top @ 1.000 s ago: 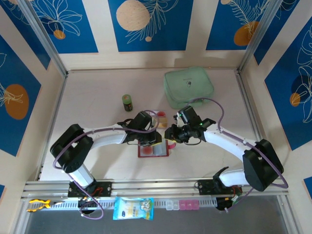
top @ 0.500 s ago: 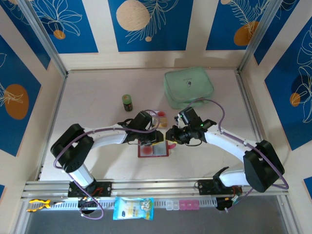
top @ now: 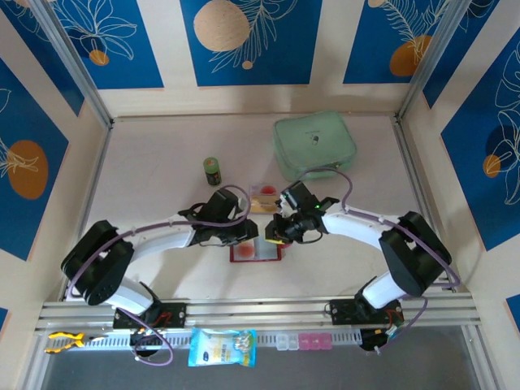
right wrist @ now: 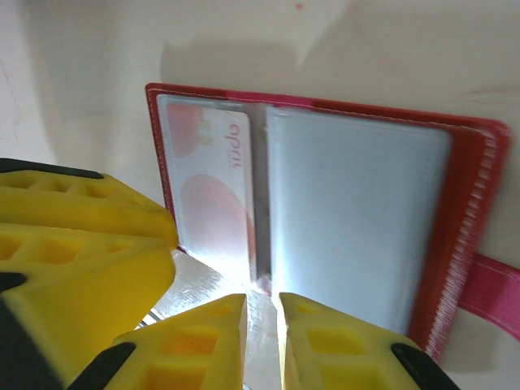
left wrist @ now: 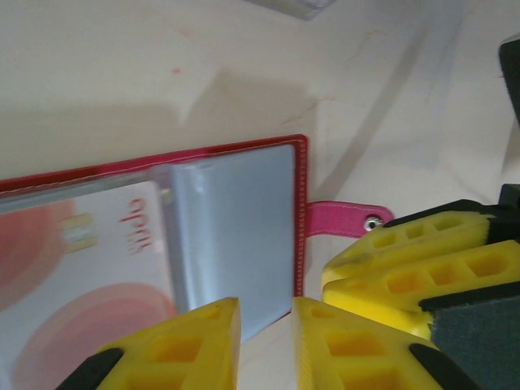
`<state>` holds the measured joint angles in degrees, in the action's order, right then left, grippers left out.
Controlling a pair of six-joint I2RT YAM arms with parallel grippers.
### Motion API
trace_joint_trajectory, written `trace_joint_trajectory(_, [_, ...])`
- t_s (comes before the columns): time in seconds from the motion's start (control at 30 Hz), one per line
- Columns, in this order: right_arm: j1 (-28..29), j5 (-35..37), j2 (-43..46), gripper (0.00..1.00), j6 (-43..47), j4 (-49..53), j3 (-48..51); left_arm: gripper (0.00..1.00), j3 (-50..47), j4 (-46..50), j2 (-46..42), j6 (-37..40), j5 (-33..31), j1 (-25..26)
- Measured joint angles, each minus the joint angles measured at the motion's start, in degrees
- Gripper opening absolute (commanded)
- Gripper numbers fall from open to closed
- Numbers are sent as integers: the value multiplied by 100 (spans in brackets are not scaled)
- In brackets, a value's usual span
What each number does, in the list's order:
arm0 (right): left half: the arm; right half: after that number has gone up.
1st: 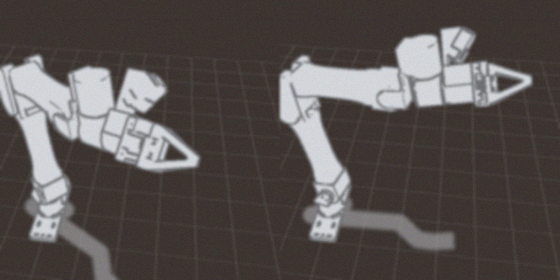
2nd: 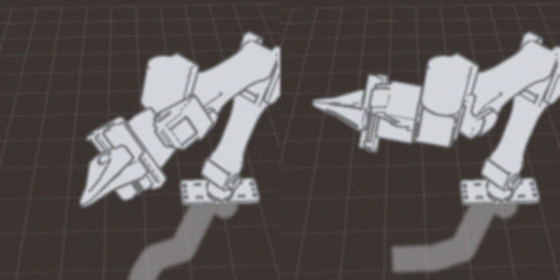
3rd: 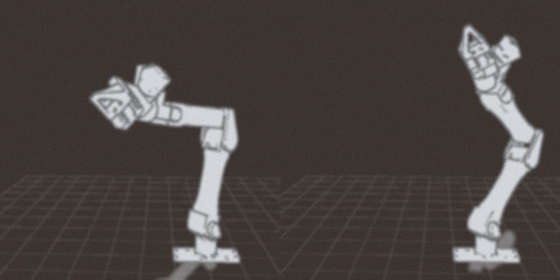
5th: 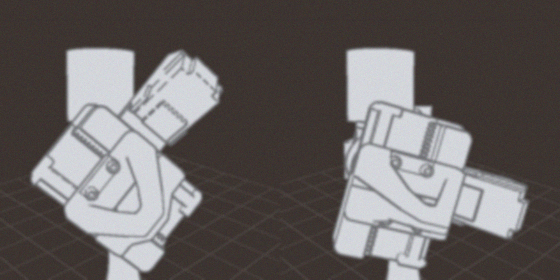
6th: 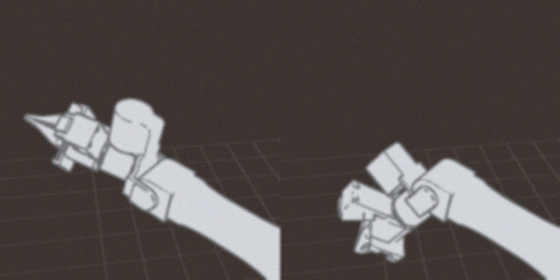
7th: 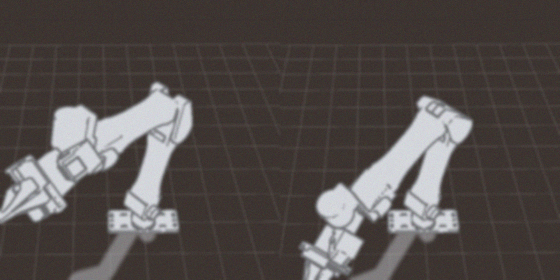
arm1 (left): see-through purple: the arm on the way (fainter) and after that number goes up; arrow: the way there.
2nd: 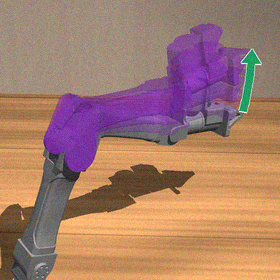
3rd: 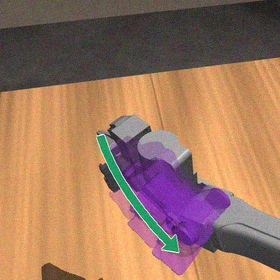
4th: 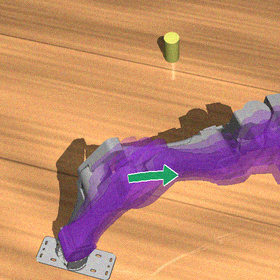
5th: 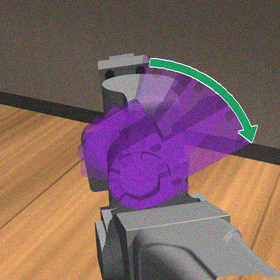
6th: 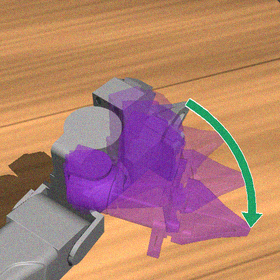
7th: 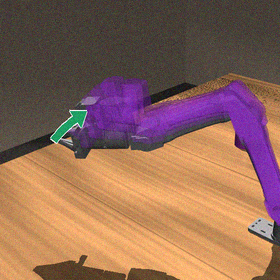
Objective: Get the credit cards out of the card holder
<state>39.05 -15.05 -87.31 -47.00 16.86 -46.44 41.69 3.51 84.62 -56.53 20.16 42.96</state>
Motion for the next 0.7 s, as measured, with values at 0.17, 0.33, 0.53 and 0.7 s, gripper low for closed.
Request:
trace_joint_trajectory(0.17, [212,-26,-380,16,-28,-216,-125,18,-326,107,-205,2,-125,-96])
trace_joint_trajectory(0.33, [352,7,-629,18,-109,-240,-184,16,-516,166,-295,2,-186,-168])
trace_joint_trajectory(0.53, [448,26,-704,19,-153,-247,-308,9,-592,227,-315,122,-249,-243])
trace_joint_trajectory(0.7, [525,74,-892,20,-197,-256,-505,8,-592,433,-315,302,-330,-273])
